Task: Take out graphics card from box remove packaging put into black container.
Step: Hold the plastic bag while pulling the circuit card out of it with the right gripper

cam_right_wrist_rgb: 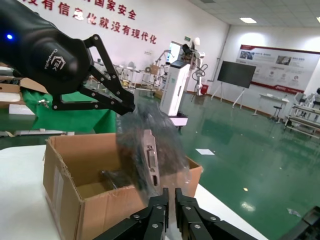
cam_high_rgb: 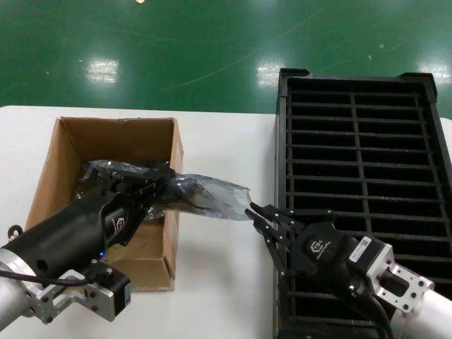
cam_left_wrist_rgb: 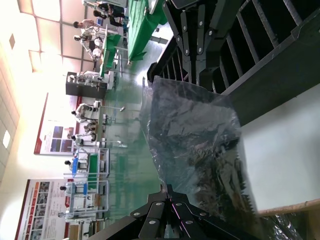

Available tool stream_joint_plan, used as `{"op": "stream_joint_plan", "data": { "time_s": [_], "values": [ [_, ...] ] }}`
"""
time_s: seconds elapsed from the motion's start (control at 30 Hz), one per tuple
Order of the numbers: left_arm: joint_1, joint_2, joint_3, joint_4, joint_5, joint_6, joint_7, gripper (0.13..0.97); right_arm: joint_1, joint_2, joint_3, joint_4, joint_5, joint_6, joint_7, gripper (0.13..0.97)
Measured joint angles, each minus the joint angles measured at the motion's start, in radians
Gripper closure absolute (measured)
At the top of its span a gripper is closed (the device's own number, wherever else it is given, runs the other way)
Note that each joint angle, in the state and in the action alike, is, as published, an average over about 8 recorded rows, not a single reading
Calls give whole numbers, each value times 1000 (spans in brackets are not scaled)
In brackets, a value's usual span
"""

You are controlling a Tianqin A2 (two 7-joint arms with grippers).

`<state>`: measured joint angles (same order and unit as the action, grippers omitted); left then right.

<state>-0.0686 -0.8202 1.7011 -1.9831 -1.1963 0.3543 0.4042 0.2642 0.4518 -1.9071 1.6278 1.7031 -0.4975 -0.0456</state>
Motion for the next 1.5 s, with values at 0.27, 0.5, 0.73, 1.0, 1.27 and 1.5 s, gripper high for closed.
{"op": "stream_joint_plan", "data": {
  "time_s": [0.27, 0.5, 0.73, 1.0, 1.27, 1.5],
  "values": [
    [0, 0, 0, 0, 0, 0, 0, 957, 23, -4, -19, 0, -15, -11, 8, 947],
    [0, 0, 0, 0, 0, 0, 0, 957, 73, -18, -29, -41, -10, -38, 9, 957],
    [0, 0, 0, 0, 0, 0, 0, 957, 141, -22, -52, -103, -2, -103, 17, 960],
    [0, 0, 0, 0, 0, 0, 0, 957, 233, -39, -82, -175, 3, -178, 40, 960],
    [0, 0, 0, 0, 0, 0, 0, 957, 320, -73, -113, -256, -17, -217, 69, 960],
    [0, 0, 0, 0, 0, 0, 0, 957, 342, -82, -128, -277, -37, -229, 84, 957]
  ]
}}
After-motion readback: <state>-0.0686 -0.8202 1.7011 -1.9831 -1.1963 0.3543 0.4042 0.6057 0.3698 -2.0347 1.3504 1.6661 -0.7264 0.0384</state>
